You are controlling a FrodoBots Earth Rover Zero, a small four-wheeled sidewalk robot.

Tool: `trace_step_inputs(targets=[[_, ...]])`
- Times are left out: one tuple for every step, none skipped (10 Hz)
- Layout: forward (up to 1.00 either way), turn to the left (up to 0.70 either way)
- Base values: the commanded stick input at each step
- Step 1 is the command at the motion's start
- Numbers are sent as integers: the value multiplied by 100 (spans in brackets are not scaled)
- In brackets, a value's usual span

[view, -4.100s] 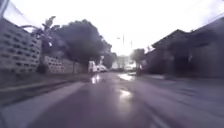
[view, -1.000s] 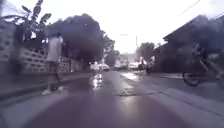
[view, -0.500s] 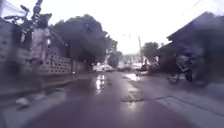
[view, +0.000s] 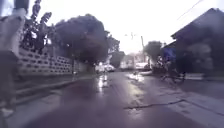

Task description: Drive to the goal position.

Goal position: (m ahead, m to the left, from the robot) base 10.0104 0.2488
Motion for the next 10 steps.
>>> trace_step_inputs(targets=[[70, 0], [70, 0], [70, 0], [70, 0], [70, 0], [70, 0], [70, 0], [70, 0], [70, -4], [70, -11]])
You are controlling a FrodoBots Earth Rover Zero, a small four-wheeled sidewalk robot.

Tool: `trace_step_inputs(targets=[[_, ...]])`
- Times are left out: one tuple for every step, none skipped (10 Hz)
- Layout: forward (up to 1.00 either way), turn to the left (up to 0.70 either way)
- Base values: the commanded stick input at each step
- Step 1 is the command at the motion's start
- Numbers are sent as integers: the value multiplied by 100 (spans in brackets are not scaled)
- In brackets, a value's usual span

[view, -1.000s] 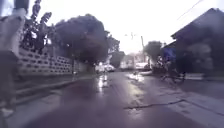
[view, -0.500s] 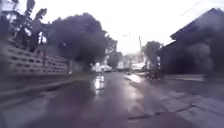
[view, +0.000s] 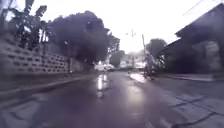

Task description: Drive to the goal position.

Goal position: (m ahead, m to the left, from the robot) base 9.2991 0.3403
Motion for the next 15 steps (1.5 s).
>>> trace_step_inputs(targets=[[70, -25], [70, -35], [70, -17], [70, 0], [70, 0], [70, 0], [70, 0], [70, 0], [70, 0], [70, 0], [70, 0], [70, 0], [70, -6], [70, -13], [70, -23]])
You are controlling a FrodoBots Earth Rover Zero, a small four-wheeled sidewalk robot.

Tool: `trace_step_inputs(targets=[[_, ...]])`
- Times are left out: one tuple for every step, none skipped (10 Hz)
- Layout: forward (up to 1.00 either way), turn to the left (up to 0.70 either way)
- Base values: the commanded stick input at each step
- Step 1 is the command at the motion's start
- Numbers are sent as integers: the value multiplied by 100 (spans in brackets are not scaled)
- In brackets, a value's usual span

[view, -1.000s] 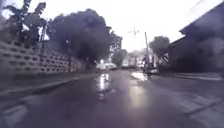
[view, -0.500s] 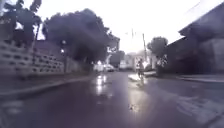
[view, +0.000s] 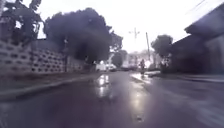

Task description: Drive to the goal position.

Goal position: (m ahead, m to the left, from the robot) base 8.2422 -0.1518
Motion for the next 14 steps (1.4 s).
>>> trace_step_inputs(targets=[[70, -33], [70, -35], [70, -23], [70, 0], [70, 0], [70, 0], [70, 0], [70, 0], [70, 0], [70, 0], [70, 0], [70, 0], [70, 0], [70, -13]])
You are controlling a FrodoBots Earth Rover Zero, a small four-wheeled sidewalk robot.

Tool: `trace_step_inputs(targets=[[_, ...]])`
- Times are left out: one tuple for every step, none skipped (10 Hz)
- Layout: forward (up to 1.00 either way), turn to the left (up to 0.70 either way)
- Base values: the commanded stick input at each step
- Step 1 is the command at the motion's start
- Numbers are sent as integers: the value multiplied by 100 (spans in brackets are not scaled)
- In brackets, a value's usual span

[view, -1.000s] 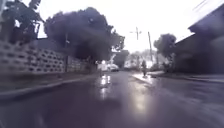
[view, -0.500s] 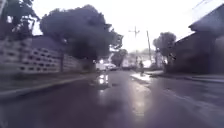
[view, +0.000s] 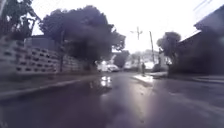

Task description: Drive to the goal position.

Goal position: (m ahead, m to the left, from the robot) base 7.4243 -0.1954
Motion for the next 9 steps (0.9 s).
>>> trace_step_inputs(targets=[[70, -35], [70, -35], [70, -17], [70, -2], [70, 0], [70, 0], [70, 0], [70, 0], [70, 0]])
